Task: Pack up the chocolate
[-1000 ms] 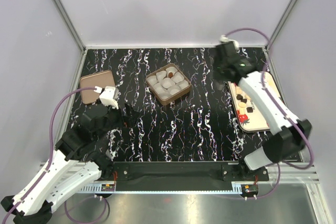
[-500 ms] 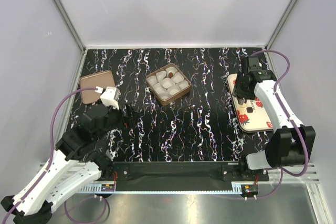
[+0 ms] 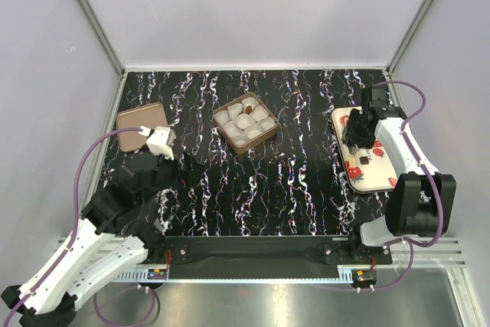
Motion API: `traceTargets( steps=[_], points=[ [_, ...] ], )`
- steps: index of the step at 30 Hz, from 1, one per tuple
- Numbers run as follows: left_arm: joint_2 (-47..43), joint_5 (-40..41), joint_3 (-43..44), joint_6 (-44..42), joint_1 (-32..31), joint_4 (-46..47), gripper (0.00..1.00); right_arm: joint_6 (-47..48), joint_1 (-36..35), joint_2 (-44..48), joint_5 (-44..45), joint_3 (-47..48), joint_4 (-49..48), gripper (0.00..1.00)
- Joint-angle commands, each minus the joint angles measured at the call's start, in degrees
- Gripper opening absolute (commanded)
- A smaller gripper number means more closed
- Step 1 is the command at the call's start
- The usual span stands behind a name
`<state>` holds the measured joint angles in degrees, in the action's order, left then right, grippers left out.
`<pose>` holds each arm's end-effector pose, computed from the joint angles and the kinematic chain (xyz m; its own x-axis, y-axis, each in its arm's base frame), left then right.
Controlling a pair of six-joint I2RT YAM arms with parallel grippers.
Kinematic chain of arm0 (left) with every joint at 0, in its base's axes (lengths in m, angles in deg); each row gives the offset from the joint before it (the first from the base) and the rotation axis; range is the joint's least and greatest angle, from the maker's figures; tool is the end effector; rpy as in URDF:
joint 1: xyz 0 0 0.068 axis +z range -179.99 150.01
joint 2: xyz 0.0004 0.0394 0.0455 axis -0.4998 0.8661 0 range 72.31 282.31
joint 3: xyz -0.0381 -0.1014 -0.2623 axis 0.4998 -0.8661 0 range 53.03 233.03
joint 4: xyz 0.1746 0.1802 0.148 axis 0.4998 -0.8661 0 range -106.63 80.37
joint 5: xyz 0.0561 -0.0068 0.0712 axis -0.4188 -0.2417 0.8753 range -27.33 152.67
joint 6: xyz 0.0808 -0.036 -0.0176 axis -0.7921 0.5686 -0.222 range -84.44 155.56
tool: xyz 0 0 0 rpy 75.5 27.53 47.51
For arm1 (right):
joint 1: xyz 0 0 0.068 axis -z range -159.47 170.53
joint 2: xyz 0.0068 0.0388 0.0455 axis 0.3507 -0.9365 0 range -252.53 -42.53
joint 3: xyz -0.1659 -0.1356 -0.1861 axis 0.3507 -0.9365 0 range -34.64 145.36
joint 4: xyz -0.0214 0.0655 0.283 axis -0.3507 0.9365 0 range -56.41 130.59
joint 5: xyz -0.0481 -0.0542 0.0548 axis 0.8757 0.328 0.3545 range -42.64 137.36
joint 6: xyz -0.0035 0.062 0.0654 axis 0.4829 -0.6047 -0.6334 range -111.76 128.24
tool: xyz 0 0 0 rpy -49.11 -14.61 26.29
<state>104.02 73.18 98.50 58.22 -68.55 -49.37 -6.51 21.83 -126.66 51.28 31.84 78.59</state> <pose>0.1483 -0.0994 0.3152 -0.5027 -0.0836 -0.8604 0.3154 0.9090 -0.2726 0.3443 -0.0132 0.2236 -0.8450 0.2733 -0.4597 0.2784 0.9587 0.0582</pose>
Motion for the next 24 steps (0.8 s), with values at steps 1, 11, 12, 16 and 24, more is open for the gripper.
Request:
traceTargets(
  steps=[1,11,12,16,24],
  points=[
    [0.55,-0.57,-0.12,-0.68,0.07,2.83,0.99,1.03,0.9,-0.5,-1.55,-0.56,-3.07,0.52],
    [0.64,-0.66,-0.12,-0.77,0.07,2.92,0.99,-0.11,0.9,1.17,-1.38,-0.03,-1.05,0.44],
    [0.64,-0.75,-0.12,-0.77,0.07,2.83,0.99,-0.02,0.9,1.34,-1.29,-0.03,-0.79,0.43],
    [0.64,-0.75,-0.12,-0.77,0.07,2.83,0.99,0.06,0.9,1.61,0.2,0.23,-0.08,0.42],
    [0.46,-0.66,-0.12,-0.77,0.07,2.83,0.99,0.24,1.07,-1.46,1.18,3.04,-0.43,0.5]
  ],
)
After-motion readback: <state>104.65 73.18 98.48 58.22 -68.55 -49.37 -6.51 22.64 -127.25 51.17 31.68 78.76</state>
